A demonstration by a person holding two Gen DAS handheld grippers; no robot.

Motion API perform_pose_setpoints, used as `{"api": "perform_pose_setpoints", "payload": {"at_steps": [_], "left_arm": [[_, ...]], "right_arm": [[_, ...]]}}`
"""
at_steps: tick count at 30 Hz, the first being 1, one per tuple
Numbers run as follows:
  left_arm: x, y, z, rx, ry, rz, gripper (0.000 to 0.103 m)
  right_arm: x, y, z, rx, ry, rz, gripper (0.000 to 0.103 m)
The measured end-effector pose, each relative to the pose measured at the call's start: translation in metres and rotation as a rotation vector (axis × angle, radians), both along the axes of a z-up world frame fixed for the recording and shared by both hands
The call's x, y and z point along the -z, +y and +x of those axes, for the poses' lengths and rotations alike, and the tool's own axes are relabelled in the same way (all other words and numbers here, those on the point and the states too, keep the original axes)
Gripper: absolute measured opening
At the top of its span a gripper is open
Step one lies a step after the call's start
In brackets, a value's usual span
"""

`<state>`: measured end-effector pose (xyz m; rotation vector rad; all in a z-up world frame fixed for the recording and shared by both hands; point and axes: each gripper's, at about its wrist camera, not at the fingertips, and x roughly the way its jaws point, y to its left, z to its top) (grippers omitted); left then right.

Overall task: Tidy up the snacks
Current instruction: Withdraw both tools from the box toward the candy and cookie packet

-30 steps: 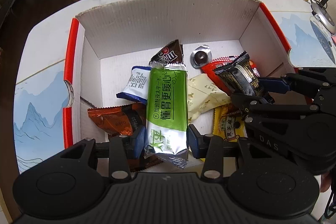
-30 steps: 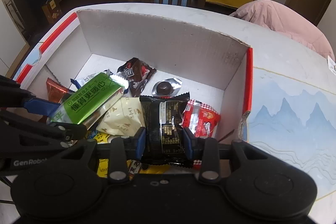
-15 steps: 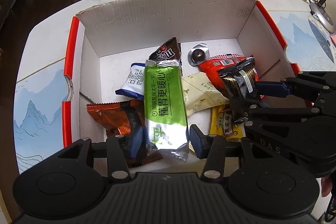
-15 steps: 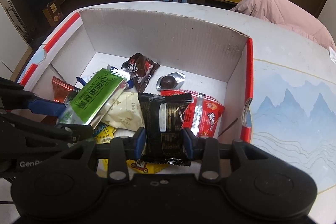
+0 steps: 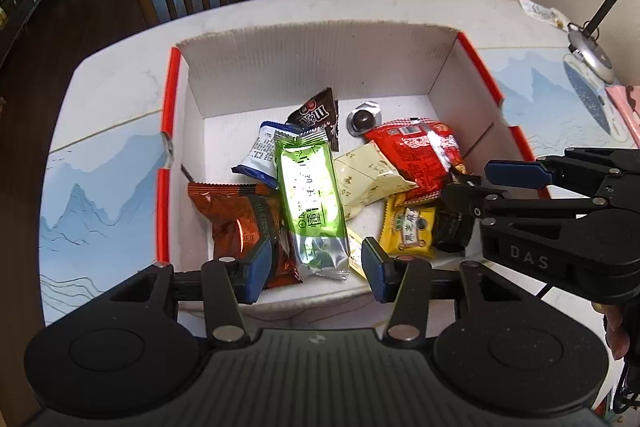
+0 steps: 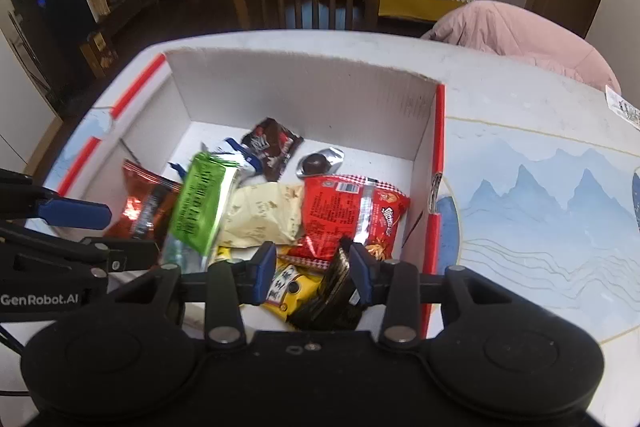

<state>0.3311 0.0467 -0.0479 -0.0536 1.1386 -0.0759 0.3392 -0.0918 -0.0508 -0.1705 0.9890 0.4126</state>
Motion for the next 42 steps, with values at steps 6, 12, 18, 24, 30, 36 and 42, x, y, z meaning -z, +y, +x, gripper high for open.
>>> {"api": "perform_pose_setpoints", "payload": {"at_steps": [6, 12, 18, 24, 30, 36, 42], "left_arm": [[-0.020, 0.001, -0.023, 0.001, -0.057, -0.007, 0.048], [-0.044, 0.000, -0.051, 0.018, -0.129, -0.014, 0.048], [-0.060, 0.003, -0.080, 0.023, -0.176, -0.029, 0.048], [-0.069, 0.011, -0.106, 0.012, -0.211, -0.055, 0.062], [-0.075, 0.024, -0.130, -0.003, -0.234, -0.079, 0.063], [-0.072, 0.041, -0.152, -0.032, -0.248, -0.087, 0.072], [-0.062, 0.053, -0.171, -0.065, -0.266, -0.078, 0.078]], "right_arm": [[-0.025, -0.004, -0.024, -0.002, -0.031, 0.064, 0.043], [-0.047, -0.009, -0.052, -0.002, -0.074, 0.128, 0.053], [-0.062, -0.013, -0.080, 0.001, -0.120, 0.155, 0.075], [-0.072, -0.012, -0.105, -0.013, -0.162, 0.179, 0.085], [-0.078, -0.007, -0.126, -0.038, -0.181, 0.204, 0.094], [-0.075, -0.001, -0.147, -0.075, -0.192, 0.219, 0.101], [-0.063, 0.006, -0.162, -0.098, -0.178, 0.235, 0.103]]}}
